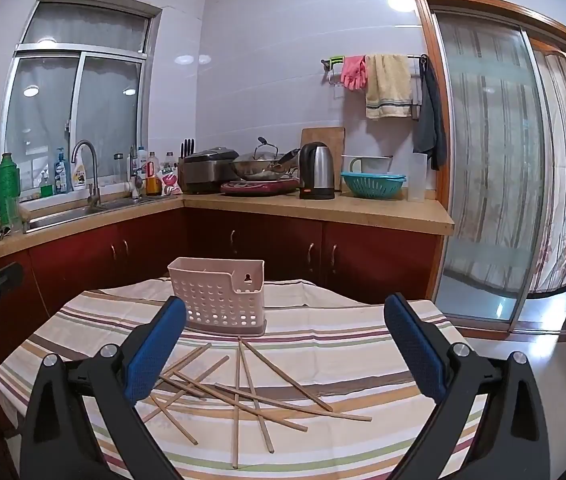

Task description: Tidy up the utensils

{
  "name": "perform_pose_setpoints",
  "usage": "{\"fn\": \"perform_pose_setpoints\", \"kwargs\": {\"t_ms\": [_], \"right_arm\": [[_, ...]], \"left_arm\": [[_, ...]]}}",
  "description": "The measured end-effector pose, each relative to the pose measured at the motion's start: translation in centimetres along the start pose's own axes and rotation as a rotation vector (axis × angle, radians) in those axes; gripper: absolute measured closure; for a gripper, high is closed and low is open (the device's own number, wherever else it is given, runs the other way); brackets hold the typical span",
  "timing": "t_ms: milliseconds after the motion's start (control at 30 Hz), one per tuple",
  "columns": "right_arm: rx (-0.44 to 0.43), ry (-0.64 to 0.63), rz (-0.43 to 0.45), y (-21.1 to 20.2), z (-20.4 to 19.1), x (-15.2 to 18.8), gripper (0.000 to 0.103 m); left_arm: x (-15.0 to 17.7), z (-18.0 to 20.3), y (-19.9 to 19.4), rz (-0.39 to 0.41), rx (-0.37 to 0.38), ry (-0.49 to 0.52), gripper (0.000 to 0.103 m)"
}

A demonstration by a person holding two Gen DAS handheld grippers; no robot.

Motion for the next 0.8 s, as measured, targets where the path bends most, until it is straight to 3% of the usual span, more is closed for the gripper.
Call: {"fn": "perform_pose_setpoints", "kwargs": {"t_ms": [367,433,800], "right_arm": [[-0.001,-0.003,0.001,0.1,0.1,0.1,0.006],[0.0,-0.002,0.002,0.1,0.1,0.1,0.006],[0.001,-0.005,0.001,0.2,0.0,0.2,0.006]], "left_arm": [[0.3,1.8,0.0,0.002,-0.002,0.009,0.004],[0.0,-0.4,0.0,-0.003,0.0,-0.022,0.004],[0.6,-0.6,0.3,-0.005,-0.004,-0.022,0.004]]}}
Point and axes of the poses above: each gripper's, at about its wrist camera, not at the fingertips, and y roughly the way its jaws point, z to its right, x to its underside, the point moved 4 cm from there along y, roughly the way its jaws point, and after that the axes turned 10 degrees about z, right-handed, at the moved point
